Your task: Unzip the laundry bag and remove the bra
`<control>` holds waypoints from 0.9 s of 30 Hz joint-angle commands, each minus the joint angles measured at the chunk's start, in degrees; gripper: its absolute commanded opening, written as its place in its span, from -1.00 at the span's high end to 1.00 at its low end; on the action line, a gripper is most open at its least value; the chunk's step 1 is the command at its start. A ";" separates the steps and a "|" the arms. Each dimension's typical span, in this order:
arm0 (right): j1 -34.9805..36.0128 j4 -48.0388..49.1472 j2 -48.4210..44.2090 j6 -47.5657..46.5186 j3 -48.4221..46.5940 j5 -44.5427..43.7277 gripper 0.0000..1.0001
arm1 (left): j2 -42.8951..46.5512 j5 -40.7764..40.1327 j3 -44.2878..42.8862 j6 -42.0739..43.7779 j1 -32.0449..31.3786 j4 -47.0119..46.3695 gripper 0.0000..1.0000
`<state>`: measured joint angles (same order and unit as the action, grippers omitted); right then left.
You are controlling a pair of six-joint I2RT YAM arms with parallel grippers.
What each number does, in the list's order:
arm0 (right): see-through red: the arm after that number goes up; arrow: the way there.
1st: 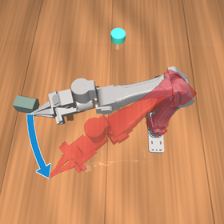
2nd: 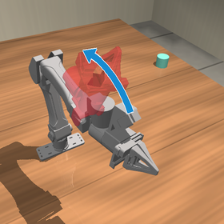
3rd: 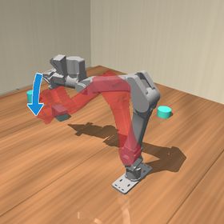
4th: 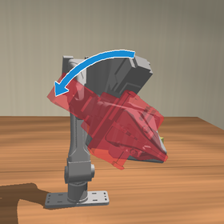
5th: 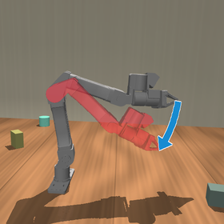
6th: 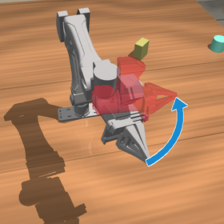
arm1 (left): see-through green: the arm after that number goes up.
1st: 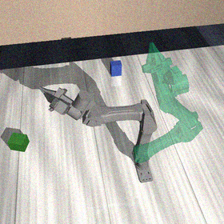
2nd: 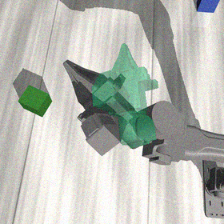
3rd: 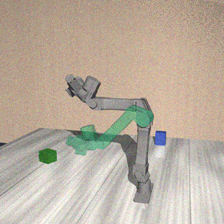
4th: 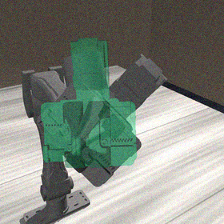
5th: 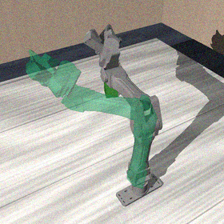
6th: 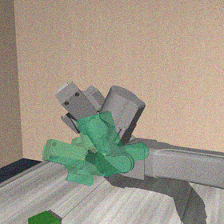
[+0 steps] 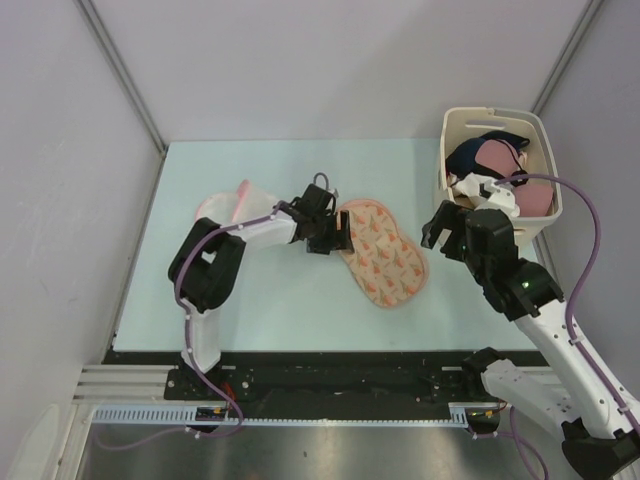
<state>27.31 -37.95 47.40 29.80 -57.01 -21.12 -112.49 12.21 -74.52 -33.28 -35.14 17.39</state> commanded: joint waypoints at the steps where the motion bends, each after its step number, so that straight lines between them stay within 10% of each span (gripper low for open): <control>1: 0.64 0.51 0.24 0.78 0.24 0.12 -1.00 | -1.68 -3.41 -4.66 -1.79 -0.02 -2.18 -0.32; 2: 0.73 0.25 0.24 0.87 0.24 0.21 -0.99 | -1.86 -3.59 -5.28 -1.79 0.24 -2.36 0.35; 4: 0.81 0.25 -0.02 0.96 0.50 0.21 -0.99 | -2.30 -3.07 -7.12 -1.88 1.29 -3.06 0.97; 14: 1.08 -1.59 -1.96 1.49 1.29 0.29 -0.99 | 2.09 -12.10 -12.24 -1.52 11.30 3.71 0.99; 16: 1.17 -1.68 -2.05 1.57 1.81 0.82 -0.99 | 4.80 -12.12 -9.95 -2.05 15.68 2.92 0.78; 20: 1.34 -0.99 -1.34 2.01 2.26 1.26 -0.99 | 6.57 -14.29 -11.78 0.31 18.44 6.42 -0.86; 27: 2.13 -0.02 2.26 2.10 2.26 2.49 -0.99 | 17.63 -10.73 -7.84 5.59 15.81 9.33 -1.00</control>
<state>28.71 -39.13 47.94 31.42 -54.74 -19.68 -105.32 -0.45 -84.36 -31.68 -15.42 25.36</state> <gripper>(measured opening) 0.994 0.996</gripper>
